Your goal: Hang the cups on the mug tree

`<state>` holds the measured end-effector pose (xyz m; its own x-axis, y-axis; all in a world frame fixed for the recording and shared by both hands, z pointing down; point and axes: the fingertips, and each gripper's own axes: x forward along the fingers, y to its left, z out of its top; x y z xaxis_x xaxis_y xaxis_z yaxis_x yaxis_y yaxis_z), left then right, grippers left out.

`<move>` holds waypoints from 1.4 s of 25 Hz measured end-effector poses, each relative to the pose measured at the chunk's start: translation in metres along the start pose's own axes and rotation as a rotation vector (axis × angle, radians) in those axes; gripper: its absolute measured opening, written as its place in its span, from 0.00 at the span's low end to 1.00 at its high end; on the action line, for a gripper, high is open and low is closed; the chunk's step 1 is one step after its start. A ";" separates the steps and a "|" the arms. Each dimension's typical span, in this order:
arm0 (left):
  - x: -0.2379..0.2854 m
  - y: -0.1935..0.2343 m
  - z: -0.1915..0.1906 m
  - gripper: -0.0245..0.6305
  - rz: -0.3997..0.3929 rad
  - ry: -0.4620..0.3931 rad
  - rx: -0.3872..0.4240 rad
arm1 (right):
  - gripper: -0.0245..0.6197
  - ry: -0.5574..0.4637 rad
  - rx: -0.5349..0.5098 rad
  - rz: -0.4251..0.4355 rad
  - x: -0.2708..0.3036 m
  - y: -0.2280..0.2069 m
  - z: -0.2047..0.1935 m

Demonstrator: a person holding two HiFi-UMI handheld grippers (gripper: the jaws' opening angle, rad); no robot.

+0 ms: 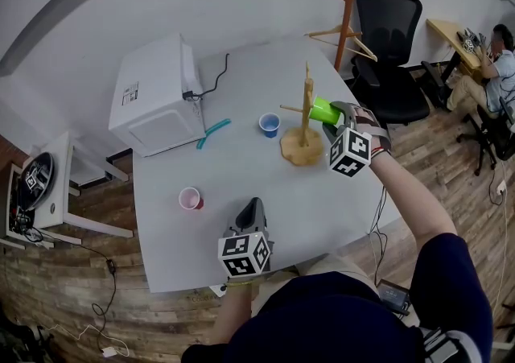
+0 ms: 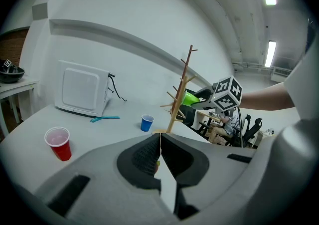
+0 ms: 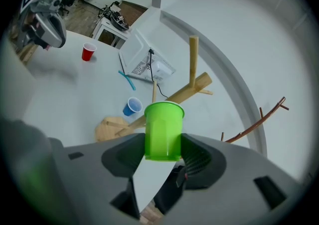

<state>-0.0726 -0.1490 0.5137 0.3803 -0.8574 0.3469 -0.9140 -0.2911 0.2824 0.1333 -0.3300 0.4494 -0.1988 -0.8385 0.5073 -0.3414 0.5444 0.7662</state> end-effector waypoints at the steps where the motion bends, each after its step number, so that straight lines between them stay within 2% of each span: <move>1: -0.001 0.000 0.000 0.07 0.000 -0.001 -0.001 | 0.41 0.000 -0.003 -0.001 -0.001 0.000 0.001; 12: -0.008 0.003 0.001 0.07 0.003 -0.012 -0.007 | 0.41 -0.008 -0.042 -0.008 -0.004 0.008 0.010; 23: -0.012 0.006 -0.001 0.07 0.012 -0.014 -0.008 | 0.41 -0.035 -0.025 -0.005 -0.009 0.017 0.019; 31: -0.015 0.008 0.000 0.07 0.021 -0.017 -0.009 | 0.41 -0.071 0.039 -0.001 -0.017 0.027 0.029; 35: -0.016 0.008 0.004 0.07 0.026 -0.023 -0.004 | 0.33 -0.098 0.089 -0.016 -0.024 0.027 0.034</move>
<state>-0.0865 -0.1393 0.5066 0.3527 -0.8741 0.3341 -0.9231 -0.2665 0.2773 0.0971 -0.2953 0.4444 -0.2800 -0.8476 0.4507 -0.4243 0.5304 0.7339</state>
